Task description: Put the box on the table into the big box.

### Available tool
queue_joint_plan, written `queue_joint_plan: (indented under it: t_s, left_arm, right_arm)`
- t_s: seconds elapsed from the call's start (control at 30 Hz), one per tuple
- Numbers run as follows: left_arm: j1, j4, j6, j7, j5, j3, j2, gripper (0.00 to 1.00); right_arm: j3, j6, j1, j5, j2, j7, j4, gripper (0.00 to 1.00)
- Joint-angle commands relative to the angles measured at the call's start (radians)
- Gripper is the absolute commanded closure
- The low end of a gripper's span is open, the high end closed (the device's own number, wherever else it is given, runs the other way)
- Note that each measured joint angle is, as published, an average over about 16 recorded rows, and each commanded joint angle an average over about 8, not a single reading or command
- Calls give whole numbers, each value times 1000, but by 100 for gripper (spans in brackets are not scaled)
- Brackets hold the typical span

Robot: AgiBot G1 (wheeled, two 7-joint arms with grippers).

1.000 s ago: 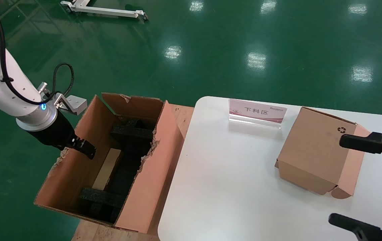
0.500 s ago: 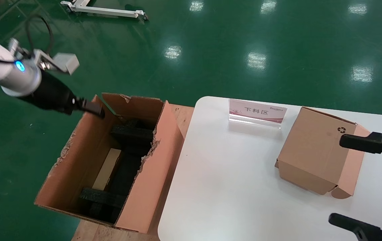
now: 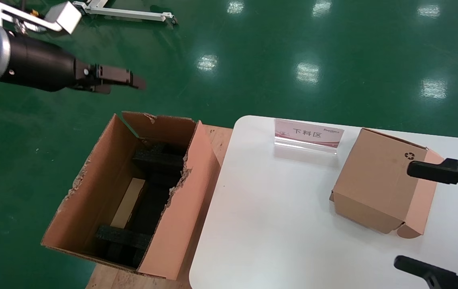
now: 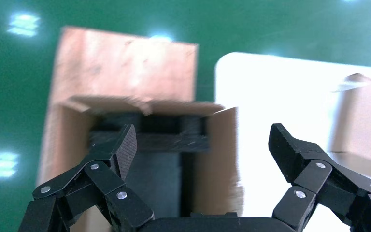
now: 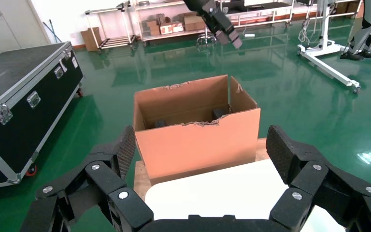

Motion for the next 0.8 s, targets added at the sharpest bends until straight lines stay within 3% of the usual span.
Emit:
queue_joint_plan:
  t_s: [0.03,0.8]
  left_arm:
    - [2,-7,1,42,-51,-35,-27,0]
    - [81,-14,26,99,-46,-100,2,0]
  right_arm:
    - [0,0,0,0,0,0,0,0]
    - [0,0,0,0,0,0,0,0]
